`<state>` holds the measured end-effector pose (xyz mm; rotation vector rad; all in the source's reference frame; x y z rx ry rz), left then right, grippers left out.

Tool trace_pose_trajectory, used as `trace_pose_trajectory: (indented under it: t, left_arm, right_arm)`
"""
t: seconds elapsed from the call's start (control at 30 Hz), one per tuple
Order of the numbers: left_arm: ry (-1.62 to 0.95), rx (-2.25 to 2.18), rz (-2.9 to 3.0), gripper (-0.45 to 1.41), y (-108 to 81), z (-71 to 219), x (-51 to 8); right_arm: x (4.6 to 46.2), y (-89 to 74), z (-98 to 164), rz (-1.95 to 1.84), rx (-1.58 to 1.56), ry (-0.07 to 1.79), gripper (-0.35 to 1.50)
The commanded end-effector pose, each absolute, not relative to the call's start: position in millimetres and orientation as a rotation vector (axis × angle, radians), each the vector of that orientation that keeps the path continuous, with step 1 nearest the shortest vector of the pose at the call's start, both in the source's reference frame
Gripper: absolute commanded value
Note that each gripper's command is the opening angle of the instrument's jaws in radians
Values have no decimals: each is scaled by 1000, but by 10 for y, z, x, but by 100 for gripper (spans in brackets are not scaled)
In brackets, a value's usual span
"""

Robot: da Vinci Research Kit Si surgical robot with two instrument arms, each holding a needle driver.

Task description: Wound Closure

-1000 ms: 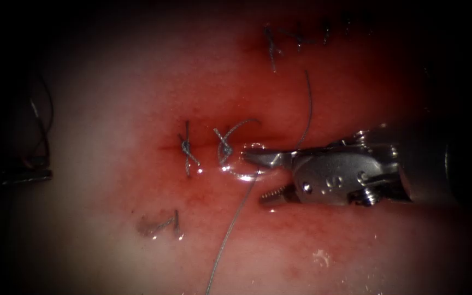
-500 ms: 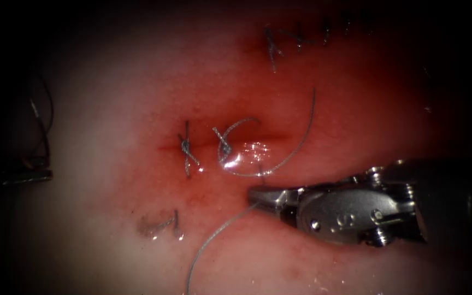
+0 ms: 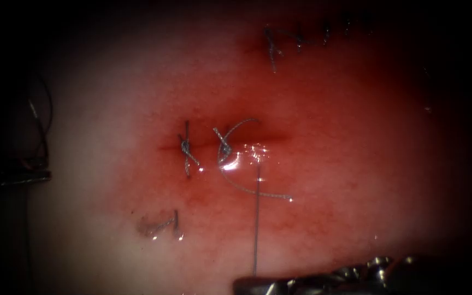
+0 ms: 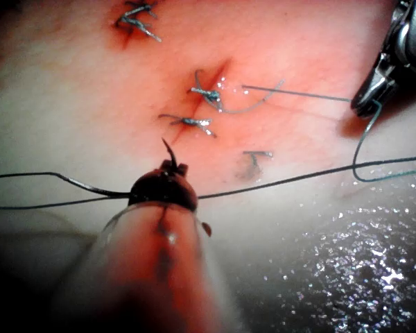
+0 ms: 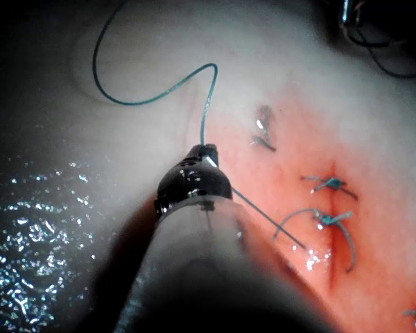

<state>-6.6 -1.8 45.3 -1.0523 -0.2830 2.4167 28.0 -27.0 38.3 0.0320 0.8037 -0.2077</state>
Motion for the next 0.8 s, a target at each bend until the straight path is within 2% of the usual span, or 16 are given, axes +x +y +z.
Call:
trace_pose_trajectory:
  t: [0.03,0.8]
  left_arm:
    - [-284,-1054,2416,-45,-18,459,-72]
    - [-283,-1052,2416,-45,-18,459,-72]
  right_arm:
    - [289,-279,382,-213,43,799,-35]
    - [297,-330,321,-348,186,746,-35]
